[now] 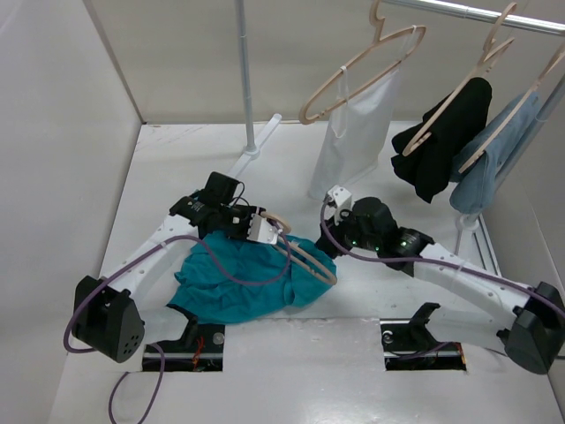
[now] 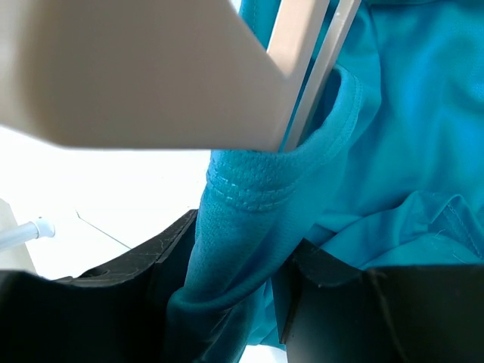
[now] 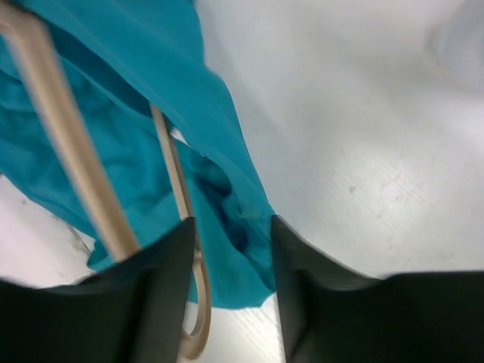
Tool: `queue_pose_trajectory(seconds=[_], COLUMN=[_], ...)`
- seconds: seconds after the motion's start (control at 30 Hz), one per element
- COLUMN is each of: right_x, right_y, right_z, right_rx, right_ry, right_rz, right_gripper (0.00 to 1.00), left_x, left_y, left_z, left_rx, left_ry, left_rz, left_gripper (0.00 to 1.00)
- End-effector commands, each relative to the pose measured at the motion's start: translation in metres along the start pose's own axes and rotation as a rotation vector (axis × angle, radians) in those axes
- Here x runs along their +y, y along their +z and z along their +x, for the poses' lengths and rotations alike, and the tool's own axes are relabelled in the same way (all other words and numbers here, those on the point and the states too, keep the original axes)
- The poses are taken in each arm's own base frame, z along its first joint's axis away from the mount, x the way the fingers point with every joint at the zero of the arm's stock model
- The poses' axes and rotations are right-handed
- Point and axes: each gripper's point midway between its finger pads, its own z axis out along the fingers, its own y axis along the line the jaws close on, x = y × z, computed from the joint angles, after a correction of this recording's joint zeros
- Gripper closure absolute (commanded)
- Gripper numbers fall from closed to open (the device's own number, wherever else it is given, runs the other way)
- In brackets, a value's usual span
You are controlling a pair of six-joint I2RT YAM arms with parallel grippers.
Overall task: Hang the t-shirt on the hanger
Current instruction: Place tshirt on hanger
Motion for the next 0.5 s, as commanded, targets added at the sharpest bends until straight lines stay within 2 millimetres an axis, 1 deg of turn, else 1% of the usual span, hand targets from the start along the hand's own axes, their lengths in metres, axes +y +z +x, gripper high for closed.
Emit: queue_pose_trajectory(seconds=[0.0,0.03,0.07,0.1,0.17,0.2,0.23,0.27,0.3,0.33,0.4,0.43,0.47], right_x=[-0.007,-0.010,-0.013,-0.014,-0.019,-0.021,-0.025,-0.025,-0.025,-0.023,-0.022,-0.023,-0.025], right_y=[0.009,0.017,0.019,0.022,0.029,0.030,0.033,0.037,0.041,0.044,0.054,0.057,0.063], right_z=[0.011,0.022,0.021,0.024,0.020,0.014,0.014,0.007,0.004,0.003,0.014,0.013,0.019], right_rx=[0.084,0.123,0.127,0.140,0.131,0.111,0.109,0.079,0.068,0.062,0.099,0.104,0.121], right_ry=[0.039,0.045,0.045,0.057,0.085,0.082,0.104,0.109,0.114,0.113,0.109,0.110,0.102], right_rz=[0.035,0.040,0.061,0.064,0.084,0.095,0.106,0.102,0.084,0.065,0.050,0.051,0.052], right_gripper=[0.47,0.44,0.42,0.38,0.36,0.35,0.35,0.35,0.35,0.36,0.40,0.45,0.49], left_x=[0.000,0.000,0.000,0.000,0.000,0.000,-0.002,-0.003,-0.002,-0.006,-0.005,-0.003,-0.003], left_y=[-0.006,-0.008,-0.008,-0.008,-0.009,-0.009,-0.009,-0.009,-0.012,-0.010,-0.012,-0.012,-0.012], left_z=[-0.012,-0.015,-0.015,-0.015,-0.019,-0.019,-0.018,-0.020,-0.022,-0.022,-0.023,-0.024,-0.024], left_rx=[-0.045,-0.055,-0.055,-0.055,-0.062,-0.062,-0.062,-0.072,-0.074,-0.081,-0.083,-0.086,-0.086], left_ry=[0.017,0.022,0.022,0.022,0.024,0.024,0.024,0.024,0.029,0.025,0.019,0.024,0.013], left_rz=[-0.009,-0.015,-0.015,-0.015,-0.018,-0.018,-0.018,-0.015,-0.024,-0.014,-0.021,-0.030,-0.030], left_gripper=[1.00,1.00,1.00,1.00,1.00,1.00,1.00,1.00,1.00,1.00,1.00,1.00,1.00])
